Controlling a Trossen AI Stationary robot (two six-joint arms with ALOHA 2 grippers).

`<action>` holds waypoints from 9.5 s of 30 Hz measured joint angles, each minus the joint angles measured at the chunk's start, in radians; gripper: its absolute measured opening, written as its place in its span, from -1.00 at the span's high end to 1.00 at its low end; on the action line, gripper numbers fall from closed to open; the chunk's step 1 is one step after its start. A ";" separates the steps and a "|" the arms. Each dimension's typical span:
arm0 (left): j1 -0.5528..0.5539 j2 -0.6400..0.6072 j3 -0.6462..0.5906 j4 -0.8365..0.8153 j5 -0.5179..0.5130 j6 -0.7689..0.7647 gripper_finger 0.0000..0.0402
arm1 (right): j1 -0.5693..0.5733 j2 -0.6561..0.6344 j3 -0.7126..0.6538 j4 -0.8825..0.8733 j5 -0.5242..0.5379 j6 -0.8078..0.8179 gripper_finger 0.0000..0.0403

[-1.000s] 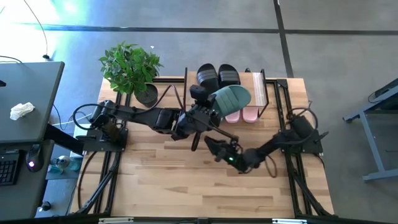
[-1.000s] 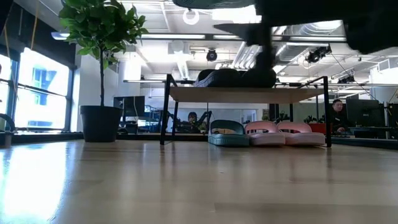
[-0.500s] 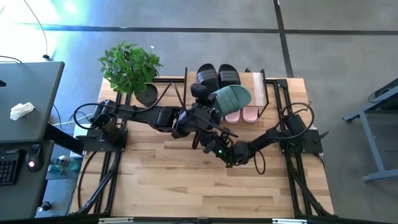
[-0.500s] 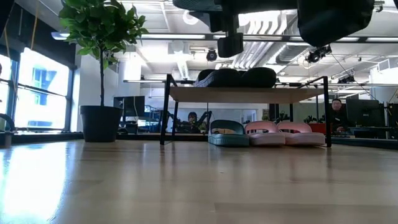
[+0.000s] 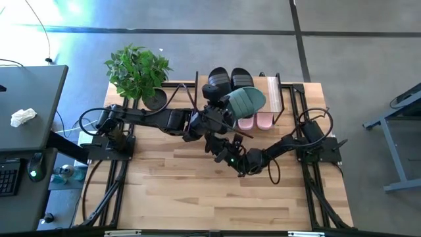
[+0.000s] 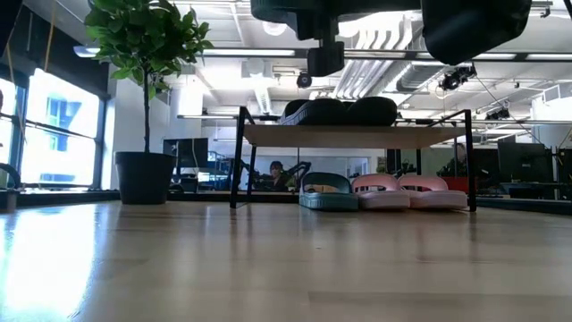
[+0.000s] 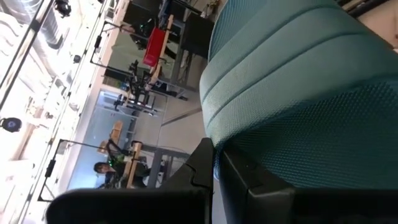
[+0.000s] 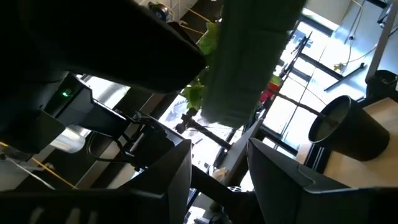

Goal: Pick and place slides into the shelf
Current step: Put the green slipper under the shelf, then put the green slides under the shelf

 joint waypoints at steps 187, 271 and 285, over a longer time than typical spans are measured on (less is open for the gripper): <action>-0.168 -0.387 -0.935 -0.196 0.475 -0.609 0.43 | 0.004 -0.570 -0.754 -0.536 -0.392 0.855 0.97; 0.125 -0.463 -0.920 -0.029 1.565 -0.522 0.01 | 0.048 -0.850 0.080 -1.838 -0.816 -0.108 0.99; 0.123 -0.462 -0.920 -0.009 1.703 -0.425 0.01 | 0.023 -0.850 0.081 -1.868 -0.812 -0.123 0.99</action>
